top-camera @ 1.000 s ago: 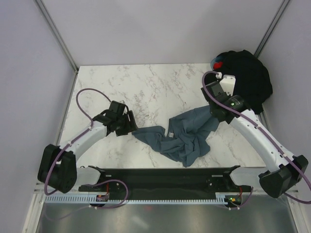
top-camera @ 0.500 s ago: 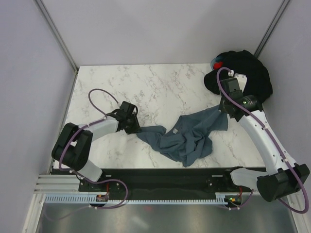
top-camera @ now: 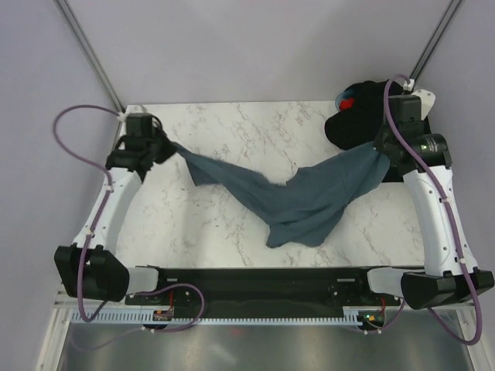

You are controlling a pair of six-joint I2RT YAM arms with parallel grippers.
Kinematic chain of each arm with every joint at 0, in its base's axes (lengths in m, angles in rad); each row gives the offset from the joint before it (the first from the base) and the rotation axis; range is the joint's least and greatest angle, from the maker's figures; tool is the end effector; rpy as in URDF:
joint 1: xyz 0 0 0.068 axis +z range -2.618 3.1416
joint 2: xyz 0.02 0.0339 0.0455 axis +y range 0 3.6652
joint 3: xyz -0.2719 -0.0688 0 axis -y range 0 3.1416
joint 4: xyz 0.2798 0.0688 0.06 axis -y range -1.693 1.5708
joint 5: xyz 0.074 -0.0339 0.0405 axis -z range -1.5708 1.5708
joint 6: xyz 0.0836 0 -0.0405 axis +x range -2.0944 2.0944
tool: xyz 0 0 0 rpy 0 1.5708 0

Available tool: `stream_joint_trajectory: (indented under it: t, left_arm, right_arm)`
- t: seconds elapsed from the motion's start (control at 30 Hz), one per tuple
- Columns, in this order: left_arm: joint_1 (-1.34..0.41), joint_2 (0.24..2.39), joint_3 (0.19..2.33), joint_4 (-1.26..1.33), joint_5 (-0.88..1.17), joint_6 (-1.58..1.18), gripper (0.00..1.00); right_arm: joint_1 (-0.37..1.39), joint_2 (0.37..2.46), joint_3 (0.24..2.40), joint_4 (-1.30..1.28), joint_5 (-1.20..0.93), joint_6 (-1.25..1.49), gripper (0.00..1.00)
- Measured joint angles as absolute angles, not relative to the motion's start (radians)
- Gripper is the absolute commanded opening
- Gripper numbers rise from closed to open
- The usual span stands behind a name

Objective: Fold and stack the t-shirts
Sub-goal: Flatten the tshirt out

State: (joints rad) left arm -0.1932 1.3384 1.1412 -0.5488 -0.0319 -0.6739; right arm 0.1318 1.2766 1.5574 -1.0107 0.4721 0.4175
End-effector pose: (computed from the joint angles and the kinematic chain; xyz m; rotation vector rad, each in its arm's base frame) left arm 0.3531 -0.0664 0.2752 -0.5754 2.2790 -0.3980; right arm 0.3064 0.0023 0.4099 0.5486 2.1485 -0.2431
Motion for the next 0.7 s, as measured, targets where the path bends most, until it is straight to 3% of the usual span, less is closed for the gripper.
stream_joint_trajectory:
  t: [0.17,0.4,0.7]
  left_arm:
    - [0.013,1.273,1.387,-0.606,-0.008,-0.628,0.02]
    - [0.04,1.293,1.556,-0.728,0.004,-0.581,0.02]
    - [0.048,1.404,2.045,-0.825,-0.023,-0.553,0.02]
  right_arm:
    - [0.117,1.258,1.671,-1.038,0.458,0.422,0.0]
    - [0.118,1.194,1.676,-1.093,0.372,0.439,0.0]
    - [0.118,1.122,1.745,-1.129,0.143,0.438,0.0]
